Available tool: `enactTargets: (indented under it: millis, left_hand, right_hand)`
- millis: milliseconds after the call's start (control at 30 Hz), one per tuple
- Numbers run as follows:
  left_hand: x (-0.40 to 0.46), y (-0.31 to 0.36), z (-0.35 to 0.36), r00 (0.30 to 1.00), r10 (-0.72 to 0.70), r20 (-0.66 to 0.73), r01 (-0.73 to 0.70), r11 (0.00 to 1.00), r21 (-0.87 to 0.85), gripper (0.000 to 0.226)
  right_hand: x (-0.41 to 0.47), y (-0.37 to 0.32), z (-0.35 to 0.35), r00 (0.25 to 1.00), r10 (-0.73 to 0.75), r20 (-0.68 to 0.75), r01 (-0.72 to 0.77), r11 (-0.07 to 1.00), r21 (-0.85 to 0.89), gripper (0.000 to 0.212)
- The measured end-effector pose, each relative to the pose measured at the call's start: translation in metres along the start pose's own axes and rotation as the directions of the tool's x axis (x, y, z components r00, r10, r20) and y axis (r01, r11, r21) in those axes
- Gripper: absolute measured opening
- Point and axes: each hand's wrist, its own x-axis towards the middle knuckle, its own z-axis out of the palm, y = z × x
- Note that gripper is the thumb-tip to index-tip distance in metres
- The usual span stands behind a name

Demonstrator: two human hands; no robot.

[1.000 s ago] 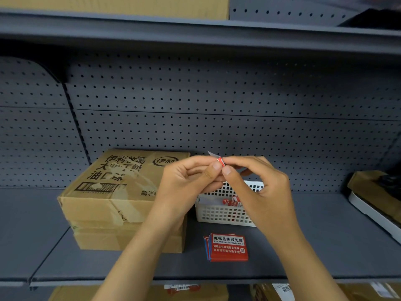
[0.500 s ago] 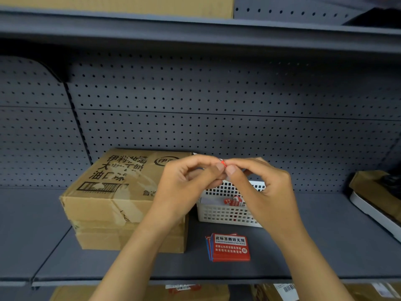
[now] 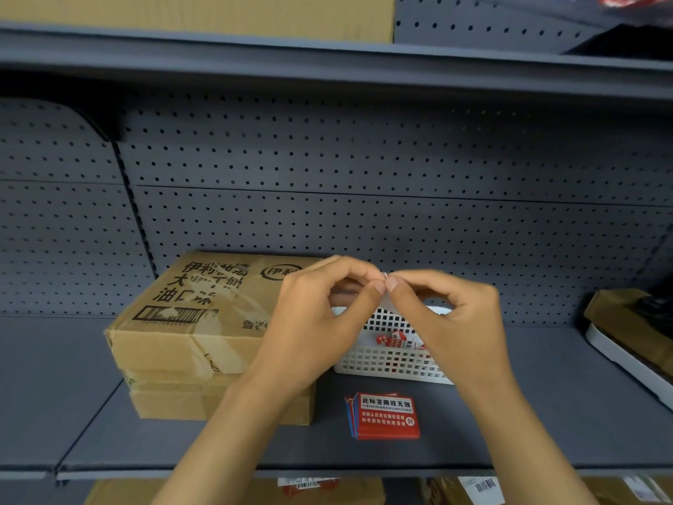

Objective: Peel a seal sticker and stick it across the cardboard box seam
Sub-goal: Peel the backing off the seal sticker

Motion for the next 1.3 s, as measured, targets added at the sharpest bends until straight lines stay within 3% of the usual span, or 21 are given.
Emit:
enactTargets:
  millis: [167, 400, 500, 667, 800, 933, 1100, 1300]
  left_hand:
    - [-0.002, 0.002, -0.001, 0.989, -0.145, 0.019, 0.145, 0.962, -0.23, 0.007]
    - [-0.003, 0.004, -0.002, 0.987, -0.155, 0.044, 0.161, 0.958, -0.238, 0.016]
    - [-0.003, 0.004, -0.003, 0.991, -0.118, 0.059, 0.127, 0.972, -0.199, 0.018]
    - [-0.006, 0.01, -0.003, 0.997, 0.041, 0.06, -0.045, 0.997, 0.063, 0.017]
    - [-0.007, 0.007, -0.001, 0.985, 0.148, 0.084, -0.165, 0.949, 0.27, 0.008]
    - [-0.009, 0.01, 0.0, 0.981, 0.162, 0.104, -0.189, 0.911, 0.366, 0.006]
    - [-0.01, 0.01, 0.003, 0.981, 0.151, 0.118, -0.185, 0.908, 0.376, 0.006]
    - [-0.01, 0.009, 0.008, 0.994, 0.072, 0.085, -0.088, 0.977, 0.192, 0.009]
  right_hand:
    - [-0.002, 0.0, -0.002, 0.992, -0.119, -0.035, 0.114, 0.986, -0.12, 0.014]
    - [-0.004, -0.001, -0.004, 0.956, -0.291, -0.021, 0.278, 0.93, -0.239, 0.007]
    - [-0.005, -0.004, -0.007, 0.969, -0.247, 0.019, 0.246, 0.952, -0.183, 0.008]
    - [-0.006, -0.008, -0.01, 0.998, -0.054, 0.035, 0.055, 0.997, -0.044, 0.011]
    - [-0.005, -0.011, -0.013, 0.992, 0.105, 0.077, -0.11, 0.992, 0.065, 0.017]
    - [-0.006, -0.012, -0.015, 0.981, 0.164, 0.107, -0.174, 0.981, 0.085, 0.017]
    - [-0.008, -0.009, -0.015, 0.982, 0.165, 0.089, -0.168, 0.986, 0.025, 0.012]
    - [-0.009, -0.012, -0.012, 0.981, 0.18, 0.066, -0.184, 0.981, 0.056, 0.012]
